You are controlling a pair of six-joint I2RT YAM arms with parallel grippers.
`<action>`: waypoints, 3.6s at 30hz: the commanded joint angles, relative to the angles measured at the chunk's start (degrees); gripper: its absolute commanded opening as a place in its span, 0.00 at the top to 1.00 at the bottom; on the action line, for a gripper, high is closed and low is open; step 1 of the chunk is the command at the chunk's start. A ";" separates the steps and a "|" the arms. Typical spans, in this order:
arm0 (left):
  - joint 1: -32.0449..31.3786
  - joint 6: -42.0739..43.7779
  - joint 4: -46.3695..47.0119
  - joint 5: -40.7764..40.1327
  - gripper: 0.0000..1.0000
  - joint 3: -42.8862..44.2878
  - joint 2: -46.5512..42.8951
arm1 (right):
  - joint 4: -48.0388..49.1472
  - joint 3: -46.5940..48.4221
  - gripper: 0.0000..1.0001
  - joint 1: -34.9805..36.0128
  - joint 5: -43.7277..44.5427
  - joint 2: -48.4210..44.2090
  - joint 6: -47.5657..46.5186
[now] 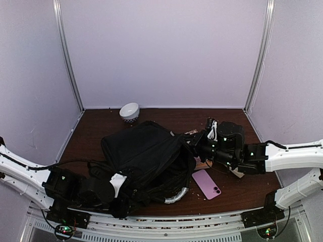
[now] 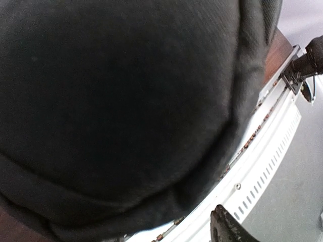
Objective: Pack the student bag
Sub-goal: Unzip the student bag at the center of the board.
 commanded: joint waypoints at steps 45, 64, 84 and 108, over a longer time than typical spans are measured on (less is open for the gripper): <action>0.97 1.67 5.42 -6.40 0.88 3.48 3.23 | 7.80 -0.91 1.00 -0.05 0.40 -1.99 0.07; 0.98 -9.10 -8.93 -10.69 1.00 -2.03 -5.45 | -1.08 -5.50 1.00 -0.78 5.82 -9.01 -3.64; 6.92 -0.05 -17.63 -11.48 0.16 4.30 -12.65 | -3.94 -9.24 1.00 -3.29 0.22 -11.83 -6.43; 11.90 29.17 -11.38 -2.98 0.02 33.32 19.97 | 0.55 1.60 1.00 -4.46 -10.57 -3.26 -3.02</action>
